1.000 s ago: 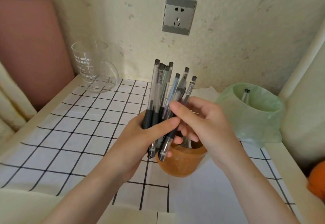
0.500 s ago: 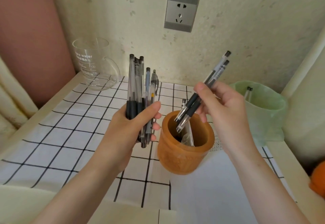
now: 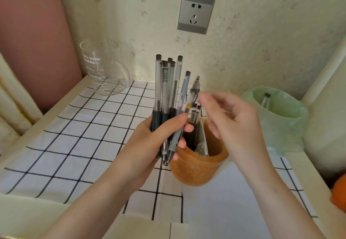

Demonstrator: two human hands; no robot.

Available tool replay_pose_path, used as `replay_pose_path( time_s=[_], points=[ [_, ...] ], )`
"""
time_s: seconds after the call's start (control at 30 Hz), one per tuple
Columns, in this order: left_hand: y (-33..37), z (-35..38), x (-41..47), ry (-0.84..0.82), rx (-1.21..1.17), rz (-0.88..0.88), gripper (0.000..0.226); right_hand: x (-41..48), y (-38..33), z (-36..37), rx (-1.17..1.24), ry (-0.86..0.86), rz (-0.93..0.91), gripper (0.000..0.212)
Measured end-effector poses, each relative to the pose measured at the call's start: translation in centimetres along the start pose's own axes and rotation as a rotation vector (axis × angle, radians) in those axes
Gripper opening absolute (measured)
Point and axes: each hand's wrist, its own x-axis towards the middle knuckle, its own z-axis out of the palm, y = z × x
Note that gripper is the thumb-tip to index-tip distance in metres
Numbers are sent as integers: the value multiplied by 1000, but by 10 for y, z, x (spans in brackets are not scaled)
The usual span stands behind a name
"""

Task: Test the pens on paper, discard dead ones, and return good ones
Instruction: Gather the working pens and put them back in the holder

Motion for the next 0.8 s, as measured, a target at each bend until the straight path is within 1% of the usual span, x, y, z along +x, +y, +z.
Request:
replay_pose_path(
  time_s=[0.07,0.13,0.23,0.3,0.33,0.4,0.43,0.57,0.63,0.7,0.8],
  points=[
    [-1,2,-1,-39,34,-1,26,-3,-3,3,56,-118,75,24],
    [-2,3,-1,-51,37,13,26,-3,-4,5,139,-155,120,18],
    [-2,3,0,-9,-6,38,27,0,-1,4,332,-91,160,18],
    [-2,1,1,27,-37,47,30,3,0,0,478,-3,145,17],
    [-2,0,2,45,-49,50,32,5,1,-3,505,45,119,17],
    [-5,-3,4,77,-47,51,30,8,3,-9,449,105,66,16],
    [-7,-3,5,85,-29,47,28,9,5,-10,370,100,47,16],
    [-13,-2,7,98,38,33,25,6,17,-2,-55,-72,-17,12],
    [-13,-2,7,105,53,38,26,4,22,3,-238,-113,-40,12],
    [-13,-3,8,112,63,36,24,4,23,3,-307,-96,-7,16],
    [-13,-3,7,117,69,16,23,6,19,-5,-261,-9,6,31]
  ],
)
